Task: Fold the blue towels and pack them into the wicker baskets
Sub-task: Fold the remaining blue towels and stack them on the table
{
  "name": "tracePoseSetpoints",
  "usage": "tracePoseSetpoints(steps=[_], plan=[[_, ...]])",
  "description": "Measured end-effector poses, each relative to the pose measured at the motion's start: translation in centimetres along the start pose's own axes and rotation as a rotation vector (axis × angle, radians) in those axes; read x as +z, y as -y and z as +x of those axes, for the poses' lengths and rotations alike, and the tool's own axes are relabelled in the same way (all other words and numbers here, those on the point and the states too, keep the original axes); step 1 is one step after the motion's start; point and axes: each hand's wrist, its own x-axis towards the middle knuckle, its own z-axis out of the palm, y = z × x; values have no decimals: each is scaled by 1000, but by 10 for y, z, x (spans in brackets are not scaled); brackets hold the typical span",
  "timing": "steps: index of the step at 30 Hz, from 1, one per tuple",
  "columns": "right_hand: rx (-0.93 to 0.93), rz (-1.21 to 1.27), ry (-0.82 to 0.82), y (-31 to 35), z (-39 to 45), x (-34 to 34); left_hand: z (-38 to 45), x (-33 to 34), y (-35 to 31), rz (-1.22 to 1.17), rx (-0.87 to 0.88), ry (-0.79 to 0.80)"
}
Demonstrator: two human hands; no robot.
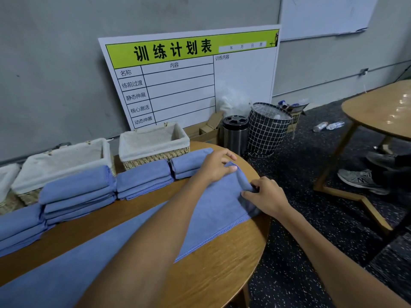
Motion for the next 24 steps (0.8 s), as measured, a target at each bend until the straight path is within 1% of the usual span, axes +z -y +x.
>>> tracePoseSetpoints(steps=[2,5,9,12,16,17,20,24], plan=[[23,95,-14,3,-4,-3,-5,-6,-1,-30,-2,-26],[36,266,-34,17,-11,-10,-16,-18,0,-46,-13,-119],[-88,412,14,60,-22,-18,-45,-52,-2,-102,12,-151],[-191,433,55,104,-33,-13,-80,-85,0,-268,-66,-151],[-263,465,185,166,-47,9,-138,-140,1,-613,-278,-266],[-286,463,218,184,-53,15,-154,-156,3,-672,-307,-282],[-365,467,255,237,-78,36,-206,-201,15,-686,-343,-311],[-396,491,311,294,-111,69,-274,-248,28,-645,-374,-381]])
